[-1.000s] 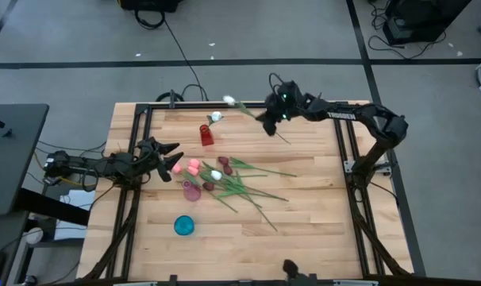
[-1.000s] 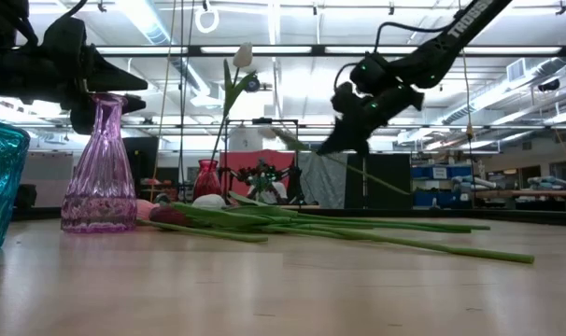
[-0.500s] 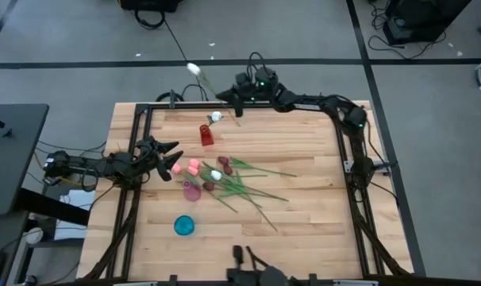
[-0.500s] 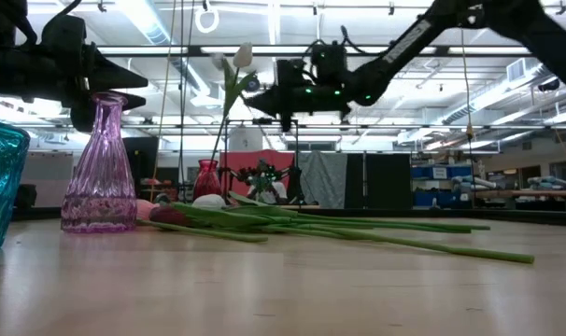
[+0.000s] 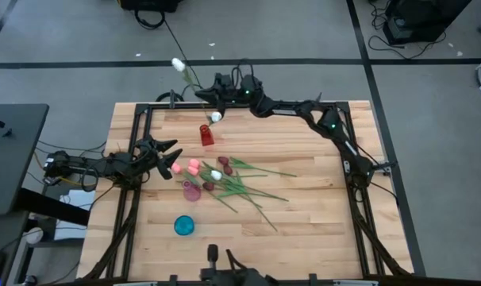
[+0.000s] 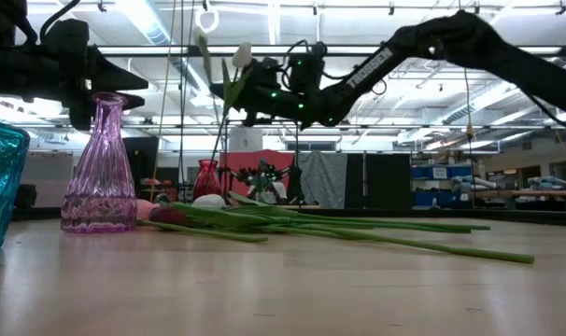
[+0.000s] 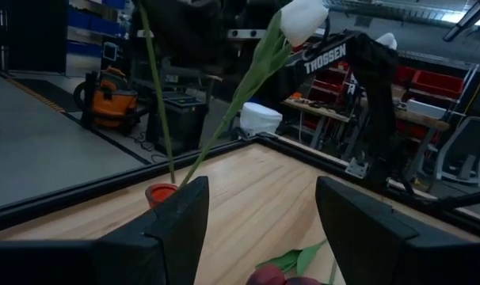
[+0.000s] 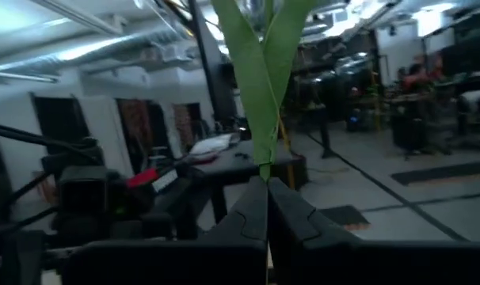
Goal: Sort flowers into vase by color
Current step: Put the top white tulip into the red vase
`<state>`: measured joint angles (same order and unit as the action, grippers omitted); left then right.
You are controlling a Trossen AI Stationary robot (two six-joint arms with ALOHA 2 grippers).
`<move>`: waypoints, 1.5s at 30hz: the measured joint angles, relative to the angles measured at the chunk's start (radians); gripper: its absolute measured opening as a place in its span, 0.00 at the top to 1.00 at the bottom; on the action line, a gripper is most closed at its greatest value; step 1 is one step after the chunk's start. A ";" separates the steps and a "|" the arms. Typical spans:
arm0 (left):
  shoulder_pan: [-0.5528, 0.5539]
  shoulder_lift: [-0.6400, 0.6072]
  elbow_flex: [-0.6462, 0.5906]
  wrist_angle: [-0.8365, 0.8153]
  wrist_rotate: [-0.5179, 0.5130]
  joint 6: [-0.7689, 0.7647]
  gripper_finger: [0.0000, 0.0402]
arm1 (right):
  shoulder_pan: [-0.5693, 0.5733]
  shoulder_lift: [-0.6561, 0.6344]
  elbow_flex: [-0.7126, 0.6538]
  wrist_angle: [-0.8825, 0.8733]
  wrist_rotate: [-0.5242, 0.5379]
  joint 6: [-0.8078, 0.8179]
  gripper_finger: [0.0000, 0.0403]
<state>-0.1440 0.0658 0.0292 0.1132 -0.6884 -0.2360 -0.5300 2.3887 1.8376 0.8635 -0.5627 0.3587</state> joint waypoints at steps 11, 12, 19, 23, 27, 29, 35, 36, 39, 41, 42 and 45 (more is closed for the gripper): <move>0.000 0.000 0.000 -0.004 -0.001 0.004 0.40 | 0.011 0.059 0.074 0.104 -0.023 0.061 0.98; 0.000 0.000 0.000 -0.003 -0.004 0.005 0.40 | 0.012 0.059 0.074 0.117 -0.027 0.065 0.98; 0.000 0.000 0.000 -0.004 -0.024 0.023 0.40 | 0.033 0.059 0.074 0.109 -0.030 0.053 0.98; 0.000 0.000 0.000 -0.004 -0.024 0.023 0.40 | 0.041 0.059 0.074 0.109 -0.032 0.032 0.98; 0.000 0.000 0.000 -0.006 -0.024 0.023 0.40 | 0.042 0.062 0.073 0.093 -0.038 0.003 0.98; 0.000 0.000 0.000 -0.008 -0.024 0.023 0.40 | 0.043 0.062 0.073 0.051 -0.055 -0.025 0.98; 0.000 0.000 0.000 -0.015 -0.024 0.023 0.40 | 0.035 0.063 0.073 -0.079 -0.197 -0.097 0.95; 0.000 0.000 0.000 -0.017 -0.024 0.023 0.40 | 0.029 0.063 0.073 -0.102 -0.227 -0.101 0.94; 0.000 0.000 0.000 -0.019 -0.023 0.023 0.40 | 0.006 0.064 0.072 -0.141 -0.315 -0.090 0.89; 0.000 0.000 0.000 -0.021 -0.023 0.023 0.40 | -0.009 0.064 0.072 -0.160 -0.368 -0.076 0.84; 0.000 0.000 0.000 -0.022 -0.023 0.023 0.40 | -0.018 0.064 0.072 -0.173 -0.395 -0.074 0.82; 0.000 0.000 0.000 -0.023 -0.023 0.023 0.40 | -0.037 0.066 0.071 -0.160 -0.437 -0.045 0.73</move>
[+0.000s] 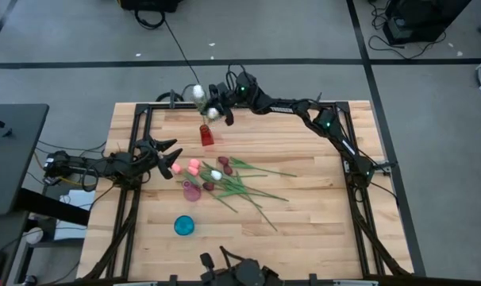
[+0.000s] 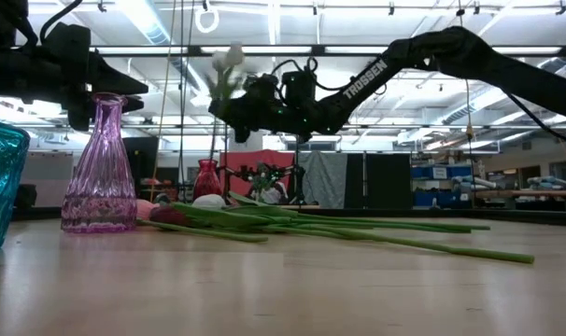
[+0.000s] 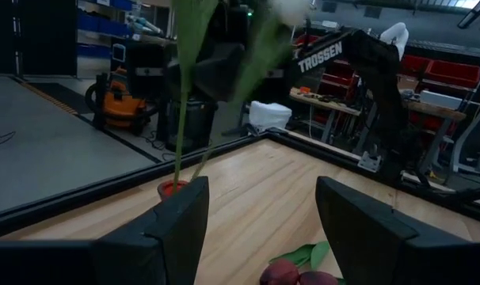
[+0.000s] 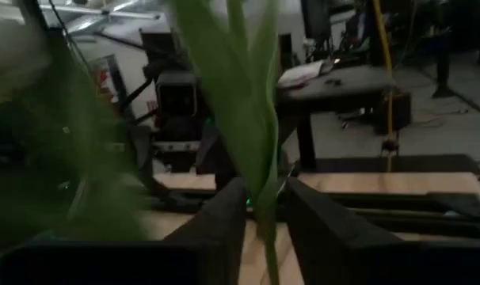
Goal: Sort flowers into vase by color
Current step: Put the top white tulip into the red vase
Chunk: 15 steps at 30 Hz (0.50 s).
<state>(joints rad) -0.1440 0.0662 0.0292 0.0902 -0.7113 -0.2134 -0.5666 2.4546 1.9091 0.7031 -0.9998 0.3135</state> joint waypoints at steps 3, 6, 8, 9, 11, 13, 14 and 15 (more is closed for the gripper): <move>0.000 0.000 0.000 -0.006 0.000 -0.002 0.40 | -0.012 -0.023 0.000 -0.039 -0.043 -0.002 0.66; 0.000 0.000 0.000 -0.006 0.001 -0.003 0.40 | -0.027 -0.053 0.000 -0.142 -0.060 -0.018 0.62; 0.000 0.000 0.000 -0.007 0.001 -0.003 0.40 | -0.031 -0.071 0.000 -0.227 -0.052 -0.058 0.61; 0.000 0.000 0.000 -0.007 0.001 -0.002 0.40 | -0.032 -0.081 0.000 -0.274 -0.042 -0.087 0.61; 0.000 0.000 0.000 -0.007 0.001 -0.001 0.40 | -0.031 -0.103 0.000 -0.376 -0.010 -0.163 0.61; 0.000 0.000 0.000 -0.007 0.001 -0.001 0.40 | -0.027 -0.123 0.000 -0.488 0.043 -0.250 0.61; 0.000 0.000 0.000 -0.007 0.001 -0.001 0.40 | -0.025 -0.132 0.000 -0.539 0.073 -0.292 0.61; 0.000 0.000 0.000 -0.007 0.001 -0.001 0.40 | -0.022 -0.138 0.000 -0.588 0.096 -0.330 0.61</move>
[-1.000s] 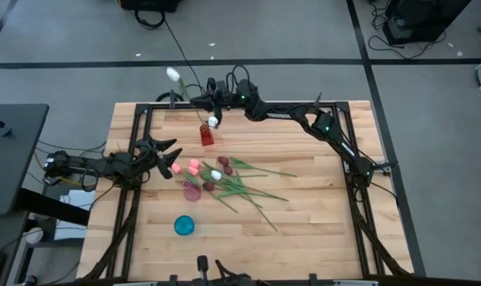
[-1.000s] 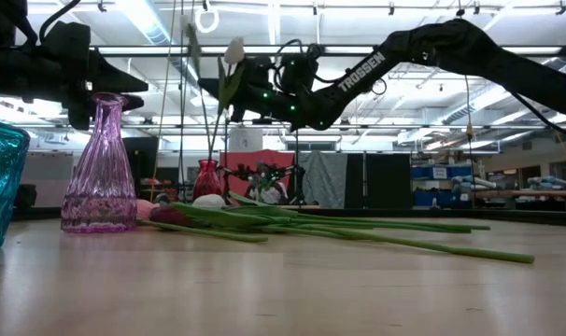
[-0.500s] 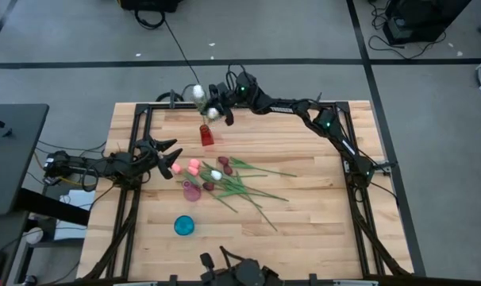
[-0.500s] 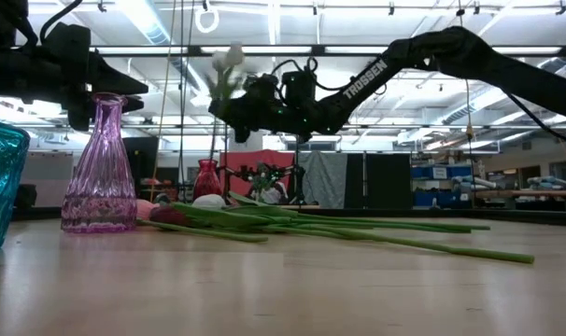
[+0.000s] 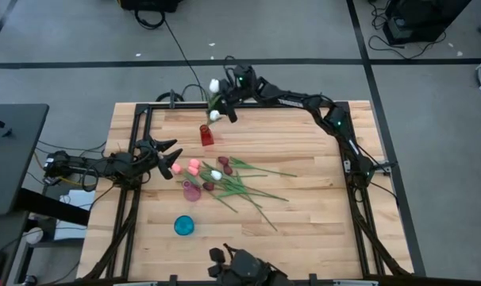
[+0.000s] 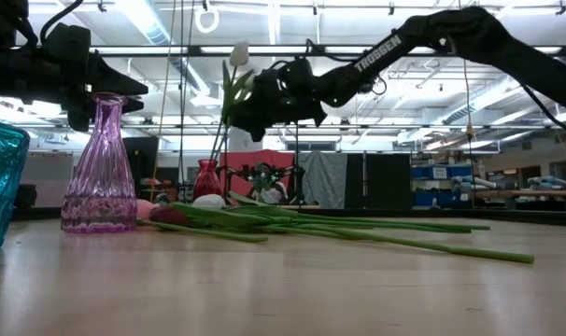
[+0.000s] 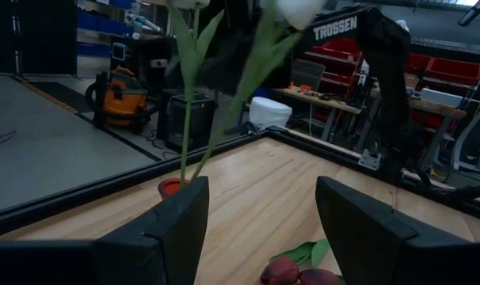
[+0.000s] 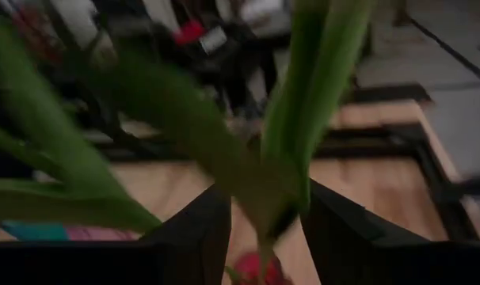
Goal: Sort flowers into vase by color
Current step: Put the top white tulip into the red vase, then put the top dark red tulip into the pink vase
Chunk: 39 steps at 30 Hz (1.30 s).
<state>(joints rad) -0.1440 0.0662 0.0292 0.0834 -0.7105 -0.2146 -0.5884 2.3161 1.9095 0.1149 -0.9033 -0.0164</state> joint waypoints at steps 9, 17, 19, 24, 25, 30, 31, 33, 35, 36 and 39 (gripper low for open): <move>0.000 0.000 0.000 0.000 0.000 0.001 0.40 | 0.037 -0.076 0.000 -0.274 0.192 -0.253 0.57; 0.000 0.000 0.000 0.000 0.000 0.001 0.40 | 0.017 -0.165 0.000 -0.460 0.254 -0.331 0.40; 0.000 0.000 0.000 0.000 0.000 0.001 0.40 | 0.010 -0.188 0.000 -0.519 0.283 -0.348 0.36; 0.000 0.000 0.000 0.000 0.000 0.001 0.40 | -0.014 -0.247 0.000 -0.675 0.298 -0.358 0.31; 0.000 0.000 0.000 0.000 0.000 0.001 0.40 | -0.016 -0.250 0.001 -0.715 0.311 -0.360 0.31; 0.000 0.000 0.000 -0.002 0.003 0.001 0.40 | 0.027 -0.251 -0.079 -0.842 0.463 -0.362 0.33; 0.000 0.000 0.000 -0.004 0.008 0.001 0.40 | 0.044 -0.250 -0.111 -0.848 0.501 -0.358 0.33; 0.000 0.000 0.000 -0.011 0.022 -0.003 0.40 | 0.079 -0.248 -0.178 -0.851 0.568 -0.354 0.34; 0.000 0.000 0.000 -0.015 0.031 -0.005 0.40 | 0.116 -0.248 -0.234 -0.848 0.624 -0.337 0.35; 0.000 0.000 0.000 -0.017 0.037 -0.010 0.40 | 0.136 -0.248 -0.256 -0.846 0.644 -0.328 0.35; 0.000 0.000 0.000 -0.042 0.042 -0.051 0.40 | 0.199 -0.248 -0.315 -0.842 0.698 -0.304 0.37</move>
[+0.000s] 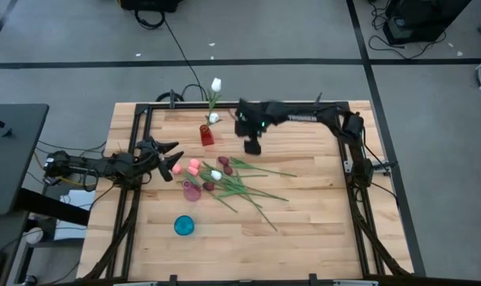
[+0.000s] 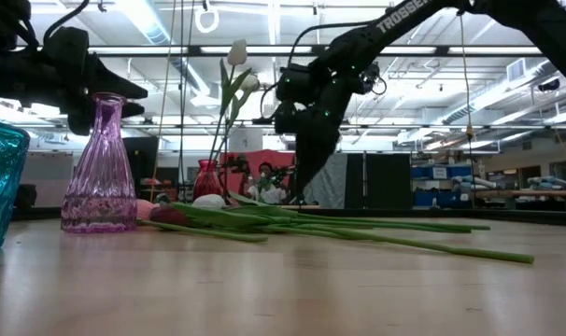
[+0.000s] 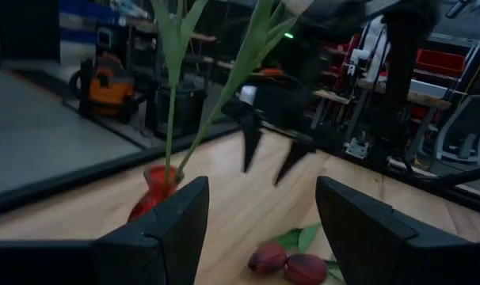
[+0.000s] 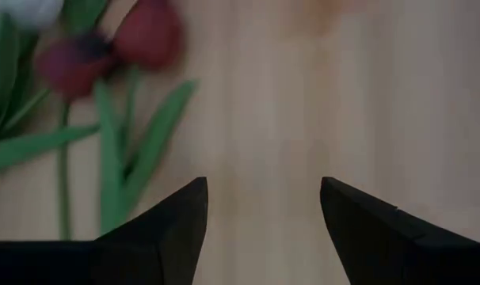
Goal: Sort flowers into vase by color
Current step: Put the top dark red tulip into the pink vase
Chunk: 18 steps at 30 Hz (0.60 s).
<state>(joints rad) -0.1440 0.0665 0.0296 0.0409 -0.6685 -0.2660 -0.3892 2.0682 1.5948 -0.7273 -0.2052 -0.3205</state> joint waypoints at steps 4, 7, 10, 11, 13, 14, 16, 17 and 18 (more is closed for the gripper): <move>0.000 0.000 0.000 -0.013 0.001 -0.049 0.40 | 0.080 -0.005 -0.055 -0.004 0.052 0.033 0.41; 0.000 0.000 0.000 -0.014 0.003 -0.076 0.40 | 0.130 -0.029 -0.098 0.016 0.075 0.074 0.43; 0.000 0.000 0.000 -0.014 0.032 -0.086 0.40 | 0.177 -0.064 -0.153 0.057 0.092 0.103 0.45; 0.000 0.000 0.000 -0.013 0.040 -0.086 0.40 | 0.192 -0.075 -0.175 0.076 0.114 0.111 0.46; 0.000 0.000 0.000 -0.011 0.060 -0.088 0.40 | 0.216 -0.089 -0.215 0.108 0.147 0.130 0.47; 0.000 0.000 0.000 -0.011 0.064 -0.091 0.40 | 0.224 -0.096 -0.233 0.128 0.155 0.140 0.48; 0.000 0.000 0.000 -0.014 0.070 -0.103 0.40 | 0.236 -0.109 -0.264 0.161 0.171 0.158 0.50; 0.000 0.000 0.000 -0.016 0.072 -0.106 0.40 | 0.239 -0.111 -0.273 0.168 0.189 0.164 0.51; 0.000 0.000 0.000 -0.017 0.072 -0.106 0.40 | 0.243 -0.112 -0.279 0.170 0.214 0.167 0.51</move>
<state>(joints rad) -0.1444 0.0666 0.0296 0.0242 -0.5968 -0.3721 -0.1463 1.9564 1.3158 -0.5571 0.0093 -0.1535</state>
